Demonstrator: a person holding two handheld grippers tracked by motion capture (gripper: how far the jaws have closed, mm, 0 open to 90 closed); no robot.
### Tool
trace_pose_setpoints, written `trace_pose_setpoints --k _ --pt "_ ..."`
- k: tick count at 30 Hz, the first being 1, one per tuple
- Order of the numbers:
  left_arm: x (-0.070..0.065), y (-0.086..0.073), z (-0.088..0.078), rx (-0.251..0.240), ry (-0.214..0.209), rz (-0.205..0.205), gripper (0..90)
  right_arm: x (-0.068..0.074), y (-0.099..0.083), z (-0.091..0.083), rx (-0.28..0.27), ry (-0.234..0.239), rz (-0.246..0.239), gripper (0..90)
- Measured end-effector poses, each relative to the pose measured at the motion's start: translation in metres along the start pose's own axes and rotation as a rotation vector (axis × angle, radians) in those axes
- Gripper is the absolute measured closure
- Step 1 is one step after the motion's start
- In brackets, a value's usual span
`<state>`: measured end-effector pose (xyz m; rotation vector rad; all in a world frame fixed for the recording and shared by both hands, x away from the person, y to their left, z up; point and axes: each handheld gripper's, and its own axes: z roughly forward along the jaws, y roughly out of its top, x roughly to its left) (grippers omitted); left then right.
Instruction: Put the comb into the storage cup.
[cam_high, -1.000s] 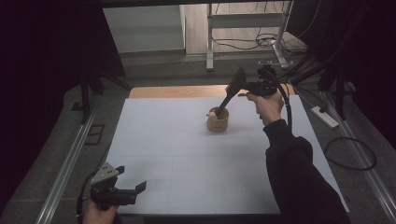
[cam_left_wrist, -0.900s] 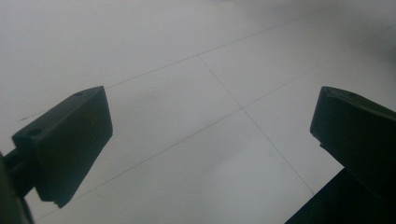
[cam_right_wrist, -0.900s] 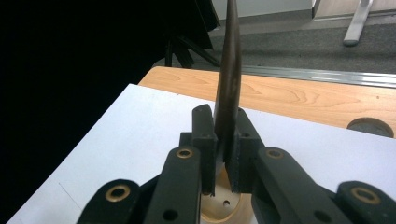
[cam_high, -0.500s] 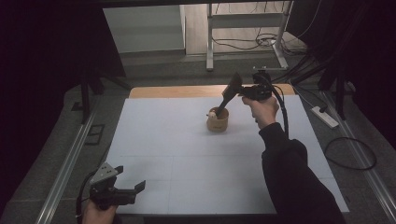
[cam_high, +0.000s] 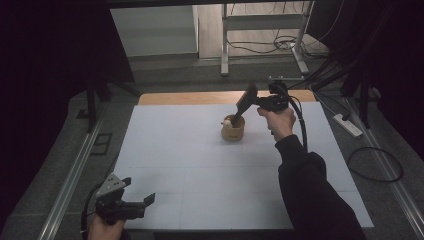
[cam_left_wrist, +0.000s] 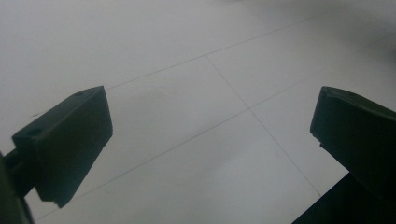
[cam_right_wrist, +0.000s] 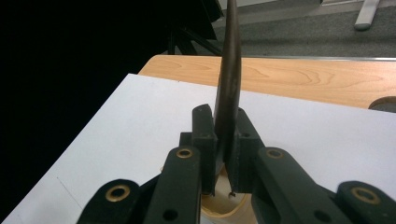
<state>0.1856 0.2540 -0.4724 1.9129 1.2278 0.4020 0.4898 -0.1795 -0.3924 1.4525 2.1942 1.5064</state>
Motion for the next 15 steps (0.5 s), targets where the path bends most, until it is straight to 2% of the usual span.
trace_pose_setpoints --k 15 --pt "0.002 0.0 0.0 -0.002 -0.006 -0.018 0.0 -0.012 -0.01 0.007 0.009 0.029 0.049 83.3"
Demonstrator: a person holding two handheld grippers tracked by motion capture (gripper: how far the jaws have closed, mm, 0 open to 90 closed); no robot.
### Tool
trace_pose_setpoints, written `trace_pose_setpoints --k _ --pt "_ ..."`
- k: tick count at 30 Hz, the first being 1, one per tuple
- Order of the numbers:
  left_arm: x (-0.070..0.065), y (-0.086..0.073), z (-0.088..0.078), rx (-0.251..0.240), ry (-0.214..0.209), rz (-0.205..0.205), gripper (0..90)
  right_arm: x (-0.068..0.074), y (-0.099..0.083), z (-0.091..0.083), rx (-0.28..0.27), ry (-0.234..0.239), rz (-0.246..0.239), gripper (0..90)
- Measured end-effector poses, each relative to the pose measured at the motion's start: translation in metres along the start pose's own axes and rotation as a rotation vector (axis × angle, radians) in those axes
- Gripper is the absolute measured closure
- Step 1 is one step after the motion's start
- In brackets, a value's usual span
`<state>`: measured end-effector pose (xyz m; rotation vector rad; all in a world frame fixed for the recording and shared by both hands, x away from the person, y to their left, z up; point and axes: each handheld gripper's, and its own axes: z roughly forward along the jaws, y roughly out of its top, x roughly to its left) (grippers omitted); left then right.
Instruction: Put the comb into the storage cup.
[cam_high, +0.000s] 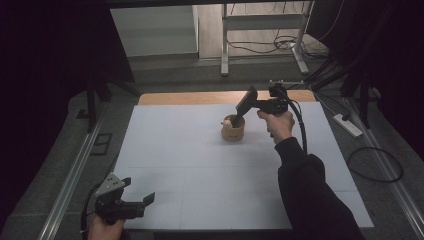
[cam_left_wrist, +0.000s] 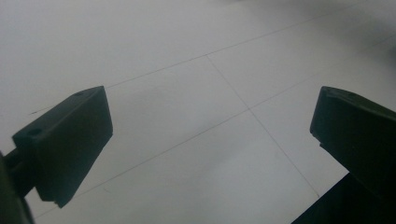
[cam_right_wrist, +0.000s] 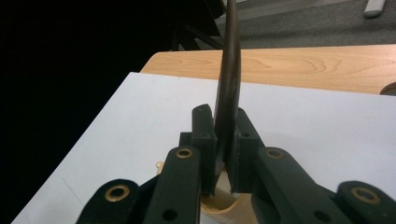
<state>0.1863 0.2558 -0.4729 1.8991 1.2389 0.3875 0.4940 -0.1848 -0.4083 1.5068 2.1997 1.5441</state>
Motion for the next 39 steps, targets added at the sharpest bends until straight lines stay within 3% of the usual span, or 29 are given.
trace_pose_setpoints --k 7,13,28,39 --pt "0.0 0.0 0.0 0.0 -0.001 -0.001 0.0 -0.008 -0.002 -0.001 -0.005 0.003 0.034 82.6" --pt "0.001 0.0 0.0 0.0 -0.003 -0.006 0.0 -0.013 -0.005 0.003 0.018 -0.046 0.028 78.2" --pt "0.002 0.0 0.0 0.001 -0.003 -0.016 0.3 -0.027 -0.011 0.005 0.019 -0.069 0.063 75.2" --pt "0.002 0.0 0.0 0.002 -0.006 -0.017 0.4 -0.023 -0.011 0.008 0.016 -0.099 0.033 59.6"
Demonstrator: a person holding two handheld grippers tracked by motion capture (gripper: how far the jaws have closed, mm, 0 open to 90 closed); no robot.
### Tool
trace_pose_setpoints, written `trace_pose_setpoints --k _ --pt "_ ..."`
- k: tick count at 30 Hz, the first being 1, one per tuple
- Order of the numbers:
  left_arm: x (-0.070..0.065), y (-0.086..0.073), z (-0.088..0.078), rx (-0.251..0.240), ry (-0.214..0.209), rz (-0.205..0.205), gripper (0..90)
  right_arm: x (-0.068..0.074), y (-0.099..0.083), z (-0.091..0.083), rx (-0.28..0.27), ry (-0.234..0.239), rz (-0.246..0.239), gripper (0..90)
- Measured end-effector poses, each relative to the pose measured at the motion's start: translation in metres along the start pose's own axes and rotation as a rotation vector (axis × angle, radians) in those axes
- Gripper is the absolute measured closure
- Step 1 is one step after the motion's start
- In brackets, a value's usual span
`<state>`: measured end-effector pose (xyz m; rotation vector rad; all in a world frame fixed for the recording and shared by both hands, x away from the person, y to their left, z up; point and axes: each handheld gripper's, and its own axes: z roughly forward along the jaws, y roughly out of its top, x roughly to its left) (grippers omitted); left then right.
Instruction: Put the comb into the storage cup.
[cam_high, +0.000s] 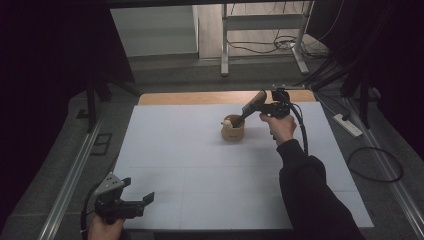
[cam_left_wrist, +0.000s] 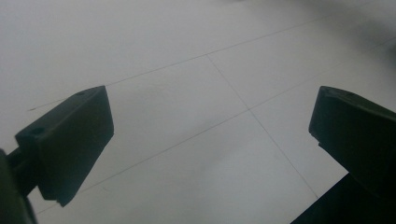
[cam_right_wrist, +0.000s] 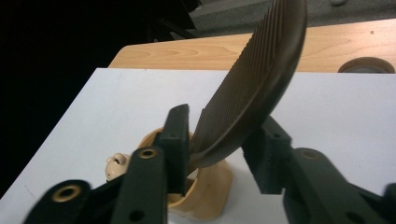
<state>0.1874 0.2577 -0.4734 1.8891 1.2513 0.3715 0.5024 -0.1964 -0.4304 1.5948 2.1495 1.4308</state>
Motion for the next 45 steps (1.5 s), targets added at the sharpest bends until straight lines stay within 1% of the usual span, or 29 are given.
trace_pose_setpoints --k 6,10,13,18,24,28,30,33,36,42,45 --pt "0.0 0.0 0.0 0.0 0.0 0.0 0.4 0.003 0.001 -0.001 0.001 0.009 -0.014 48.5" --pt "0.0 0.0 0.0 -0.001 0.0 -0.001 0.5 0.004 0.001 -0.002 -0.004 0.003 -0.025 41.5" --pt "0.0 0.0 0.0 -0.001 -0.001 -0.001 0.5 0.006 0.001 -0.003 0.002 -0.01 -0.043 36.0" --pt "0.0 0.0 0.0 -0.002 -0.001 -0.001 0.4 0.008 0.002 -0.005 0.01 -0.043 -0.081 25.7" --pt "0.0 0.0 0.0 -0.002 -0.001 -0.001 0.4 0.012 0.002 -0.008 0.034 -0.063 -0.121 19.1" --pt "0.0 0.0 0.0 -0.001 -0.002 -0.002 0.4 0.016 0.001 -0.01 0.047 -0.091 -0.174 15.3" --pt "0.0 0.0 0.0 -0.001 -0.002 -0.002 0.4 0.018 0.001 -0.011 0.053 -0.074 -0.177 15.2" --pt "0.0 0.0 0.0 -0.001 -0.002 -0.001 0.4 0.019 0.0 -0.013 0.059 -0.051 -0.166 13.4" --pt "0.0 0.0 0.0 -0.001 -0.003 -0.002 0.4 0.02 0.0 -0.014 0.061 -0.054 -0.181 10.6" --pt "0.0 0.0 0.0 0.001 -0.004 0.004 0.4 0.022 -0.002 -0.019 0.064 -0.041 -0.202 7.2" --pt "0.0 0.0 0.0 0.001 -0.005 0.003 0.4 0.024 -0.003 -0.021 0.071 -0.038 -0.221 6.0"
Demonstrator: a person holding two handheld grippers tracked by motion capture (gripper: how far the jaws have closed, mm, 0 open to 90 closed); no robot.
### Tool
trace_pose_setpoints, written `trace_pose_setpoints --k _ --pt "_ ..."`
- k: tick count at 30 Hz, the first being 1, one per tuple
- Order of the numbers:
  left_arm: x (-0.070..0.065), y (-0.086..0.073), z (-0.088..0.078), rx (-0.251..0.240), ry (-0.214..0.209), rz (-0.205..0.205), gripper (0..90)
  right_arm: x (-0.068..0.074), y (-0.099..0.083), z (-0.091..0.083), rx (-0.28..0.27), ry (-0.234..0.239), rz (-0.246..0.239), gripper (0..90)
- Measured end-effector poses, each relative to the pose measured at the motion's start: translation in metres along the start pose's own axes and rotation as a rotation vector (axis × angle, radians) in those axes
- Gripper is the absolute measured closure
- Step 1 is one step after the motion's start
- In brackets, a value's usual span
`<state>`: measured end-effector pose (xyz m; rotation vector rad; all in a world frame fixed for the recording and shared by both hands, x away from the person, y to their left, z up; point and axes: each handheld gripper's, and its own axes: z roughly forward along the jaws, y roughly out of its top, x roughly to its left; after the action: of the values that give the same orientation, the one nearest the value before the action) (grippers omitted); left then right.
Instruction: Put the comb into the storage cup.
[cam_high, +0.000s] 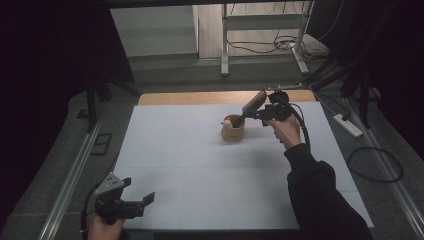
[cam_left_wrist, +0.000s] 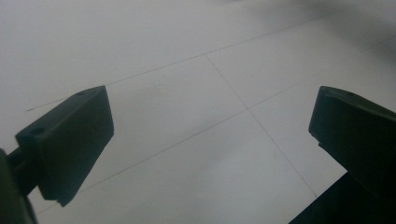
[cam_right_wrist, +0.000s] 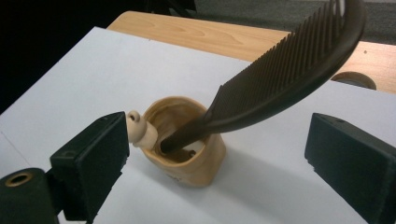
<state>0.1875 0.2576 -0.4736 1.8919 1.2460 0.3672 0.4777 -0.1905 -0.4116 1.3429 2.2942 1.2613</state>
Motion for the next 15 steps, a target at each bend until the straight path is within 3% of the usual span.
trace_pose_setpoints --k 15 --pt "0.0 0.0 0.0 0.001 -0.001 -0.002 0.4 0.007 -0.014 -0.005 0.003 0.01 -0.052 1.7"
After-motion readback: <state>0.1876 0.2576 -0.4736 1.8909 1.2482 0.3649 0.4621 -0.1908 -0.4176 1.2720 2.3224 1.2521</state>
